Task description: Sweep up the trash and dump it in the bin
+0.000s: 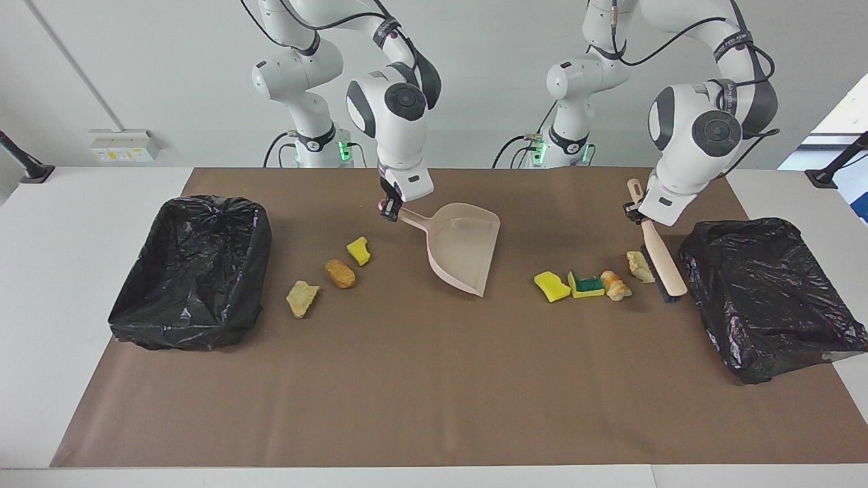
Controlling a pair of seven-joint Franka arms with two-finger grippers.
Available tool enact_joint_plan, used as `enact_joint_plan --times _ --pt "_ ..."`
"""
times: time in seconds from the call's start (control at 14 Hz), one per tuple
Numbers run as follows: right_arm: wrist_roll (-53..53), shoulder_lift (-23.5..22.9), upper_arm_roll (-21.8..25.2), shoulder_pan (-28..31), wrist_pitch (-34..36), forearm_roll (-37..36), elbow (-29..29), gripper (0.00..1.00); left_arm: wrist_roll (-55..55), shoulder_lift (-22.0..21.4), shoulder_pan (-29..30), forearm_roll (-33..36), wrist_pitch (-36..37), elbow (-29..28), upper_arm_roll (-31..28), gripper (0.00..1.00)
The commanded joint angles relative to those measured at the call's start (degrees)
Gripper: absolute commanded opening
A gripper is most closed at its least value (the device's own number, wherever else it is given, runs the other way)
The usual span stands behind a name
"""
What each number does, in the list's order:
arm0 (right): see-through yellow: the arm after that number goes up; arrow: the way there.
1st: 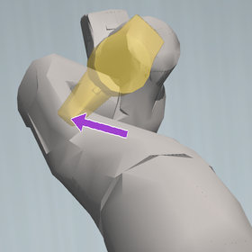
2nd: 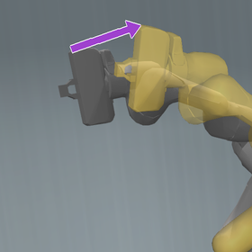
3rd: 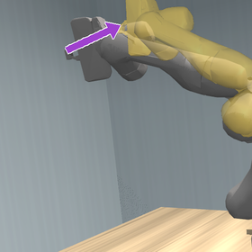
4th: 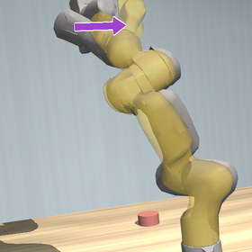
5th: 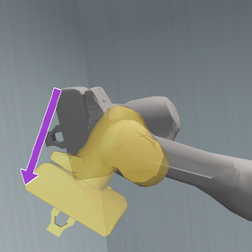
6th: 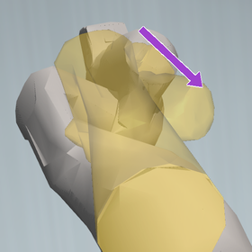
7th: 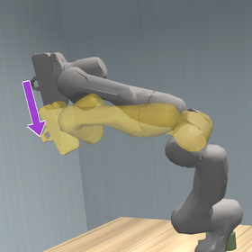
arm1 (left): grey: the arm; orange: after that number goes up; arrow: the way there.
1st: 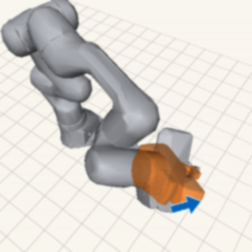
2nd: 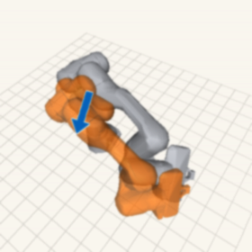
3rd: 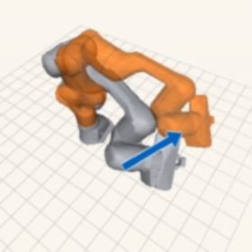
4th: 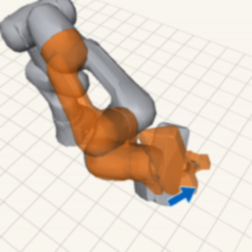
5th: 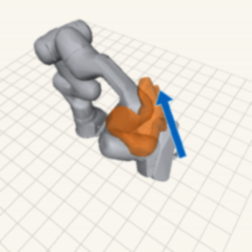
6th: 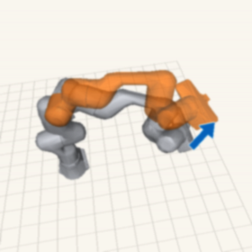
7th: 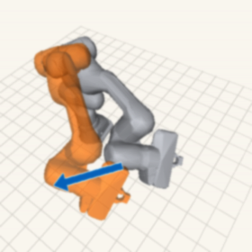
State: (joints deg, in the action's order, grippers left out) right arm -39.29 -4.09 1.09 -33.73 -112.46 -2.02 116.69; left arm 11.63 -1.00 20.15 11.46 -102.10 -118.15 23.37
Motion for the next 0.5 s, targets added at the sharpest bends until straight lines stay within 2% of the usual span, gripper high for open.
enact_joint_plan --times 0.0,0.21,0.43 --pt "-0.7 -4.2 0.0 0.7 -6.8 -0.9 0.1 0.0 -1.4 -2.1 2.6 4.9 -3.8 -5.1 0.6 0.0" --pt "0.3 -5.1 0.0 -0.6 -6.8 -0.9 0.3 0.0 -0.5 -5.3 4.2 5.1 -12.3 -15.0 0.7 0.0" --pt "0.4 -5.0 0.1 -0.8 -6.5 -1.0 0.3 0.0 6.6 -2.9 1.5 5.1 -13.9 -15.4 1.1 0.0"
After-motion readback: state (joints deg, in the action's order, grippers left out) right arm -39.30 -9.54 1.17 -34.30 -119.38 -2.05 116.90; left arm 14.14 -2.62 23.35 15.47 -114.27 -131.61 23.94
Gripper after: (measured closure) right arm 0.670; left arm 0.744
